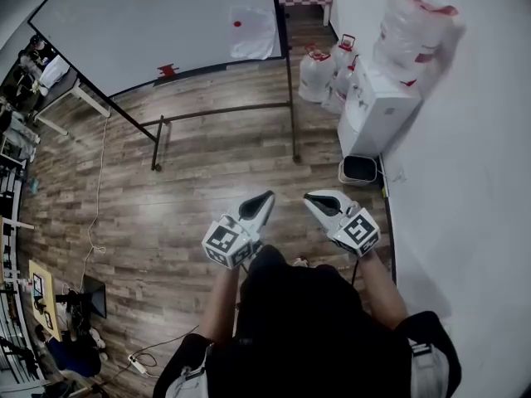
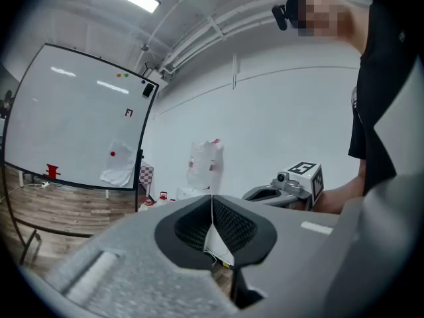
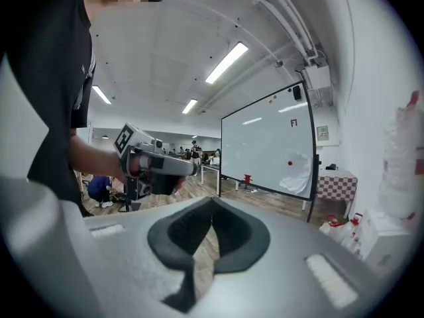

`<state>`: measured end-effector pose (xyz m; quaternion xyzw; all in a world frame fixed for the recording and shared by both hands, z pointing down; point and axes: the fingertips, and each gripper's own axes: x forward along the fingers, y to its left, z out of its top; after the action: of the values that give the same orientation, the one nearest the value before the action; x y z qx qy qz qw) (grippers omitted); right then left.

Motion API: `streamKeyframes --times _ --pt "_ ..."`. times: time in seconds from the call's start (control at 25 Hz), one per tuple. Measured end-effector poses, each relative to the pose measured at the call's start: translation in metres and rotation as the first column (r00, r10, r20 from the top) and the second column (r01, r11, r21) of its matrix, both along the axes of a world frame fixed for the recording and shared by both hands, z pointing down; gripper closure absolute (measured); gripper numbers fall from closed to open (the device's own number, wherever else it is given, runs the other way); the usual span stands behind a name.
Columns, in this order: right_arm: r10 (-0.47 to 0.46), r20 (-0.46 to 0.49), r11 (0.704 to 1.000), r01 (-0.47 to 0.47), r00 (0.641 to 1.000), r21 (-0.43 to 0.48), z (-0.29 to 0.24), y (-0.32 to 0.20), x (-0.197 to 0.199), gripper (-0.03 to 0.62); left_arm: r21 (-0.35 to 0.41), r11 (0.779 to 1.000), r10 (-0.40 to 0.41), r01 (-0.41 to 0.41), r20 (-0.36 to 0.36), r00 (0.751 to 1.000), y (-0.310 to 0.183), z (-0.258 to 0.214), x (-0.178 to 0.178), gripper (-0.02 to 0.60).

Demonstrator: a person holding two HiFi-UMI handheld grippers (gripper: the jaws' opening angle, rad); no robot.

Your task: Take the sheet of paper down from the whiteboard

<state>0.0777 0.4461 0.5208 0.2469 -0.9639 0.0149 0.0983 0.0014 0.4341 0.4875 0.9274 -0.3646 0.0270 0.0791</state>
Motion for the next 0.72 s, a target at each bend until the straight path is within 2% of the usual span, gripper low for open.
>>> streamKeyframes --times 0.2,0.32,0.44,0.52,0.72 --pt "0.028 0.015 0.999 -0.028 0.999 -0.029 0.005 -0.009 0.008 0.591 -0.018 1.0 -0.009 0.009 0.004 1.0 -0.001 0.004 -0.005 0.568" --pt "-0.055 0.007 0.998 0.055 0.998 -0.04 0.01 -0.003 0.003 0.591 -0.044 0.999 -0.018 0.017 -0.01 1.0 -0.005 0.007 -0.008 0.568" --pt "-0.122 -0.104 0.992 0.117 0.987 -0.051 0.025 0.001 -0.006 0.591 -0.035 0.999 -0.011 0.011 -0.007 1.0 -0.012 0.01 -0.012 0.568" --pt "-0.116 -0.158 0.993 0.112 0.981 -0.033 0.031 -0.005 -0.01 0.591 -0.031 0.999 -0.011 0.011 -0.008 1.0 -0.019 0.01 -0.016 0.568" --pt "-0.063 -0.135 0.998 0.063 0.989 -0.002 0.027 -0.031 -0.016 0.591 -0.037 0.999 -0.024 0.024 -0.019 1.0 -0.041 0.012 -0.028 0.568"
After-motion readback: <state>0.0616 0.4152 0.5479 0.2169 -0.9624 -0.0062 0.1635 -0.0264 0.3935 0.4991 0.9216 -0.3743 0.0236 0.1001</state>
